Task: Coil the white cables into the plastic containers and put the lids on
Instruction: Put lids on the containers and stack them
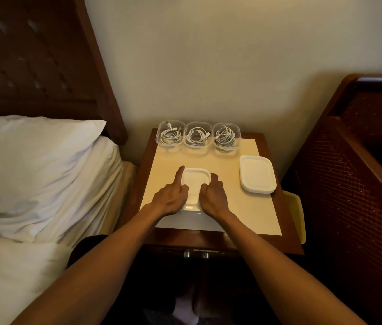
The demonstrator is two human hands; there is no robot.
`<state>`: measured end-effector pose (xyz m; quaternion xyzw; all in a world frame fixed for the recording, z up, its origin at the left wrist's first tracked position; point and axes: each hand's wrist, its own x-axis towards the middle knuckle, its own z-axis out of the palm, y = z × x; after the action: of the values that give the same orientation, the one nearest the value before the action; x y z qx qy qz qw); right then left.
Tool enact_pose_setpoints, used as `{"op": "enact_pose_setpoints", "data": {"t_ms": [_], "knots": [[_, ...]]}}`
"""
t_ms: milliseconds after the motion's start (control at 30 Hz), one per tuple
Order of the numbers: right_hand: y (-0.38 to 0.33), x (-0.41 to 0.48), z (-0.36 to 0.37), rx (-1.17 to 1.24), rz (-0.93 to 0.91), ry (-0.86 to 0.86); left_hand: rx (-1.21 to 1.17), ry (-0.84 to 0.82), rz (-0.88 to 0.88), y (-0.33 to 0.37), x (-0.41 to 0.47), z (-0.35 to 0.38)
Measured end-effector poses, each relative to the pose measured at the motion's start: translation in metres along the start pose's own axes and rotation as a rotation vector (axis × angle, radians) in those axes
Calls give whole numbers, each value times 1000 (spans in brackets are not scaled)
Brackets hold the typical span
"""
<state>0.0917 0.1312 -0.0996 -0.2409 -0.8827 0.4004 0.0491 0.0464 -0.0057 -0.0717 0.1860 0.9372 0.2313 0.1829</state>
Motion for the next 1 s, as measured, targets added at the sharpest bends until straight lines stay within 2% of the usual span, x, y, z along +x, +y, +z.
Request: {"op": "enact_pose_setpoints", "data": {"t_ms": [200, 467, 733, 1000], "knots": [[-4, 3, -6, -24, 12, -53, 159, 63, 8, 1, -5, 4], [-2, -3, -1, -53, -2, -9, 182, 64, 25, -4, 2, 4], [1, -4, -2, -191, -102, 50, 83, 212, 62, -5, 3, 10], [0, -5, 6, -98, -62, 124, -57, 272, 91, -12, 9, 17]]}}
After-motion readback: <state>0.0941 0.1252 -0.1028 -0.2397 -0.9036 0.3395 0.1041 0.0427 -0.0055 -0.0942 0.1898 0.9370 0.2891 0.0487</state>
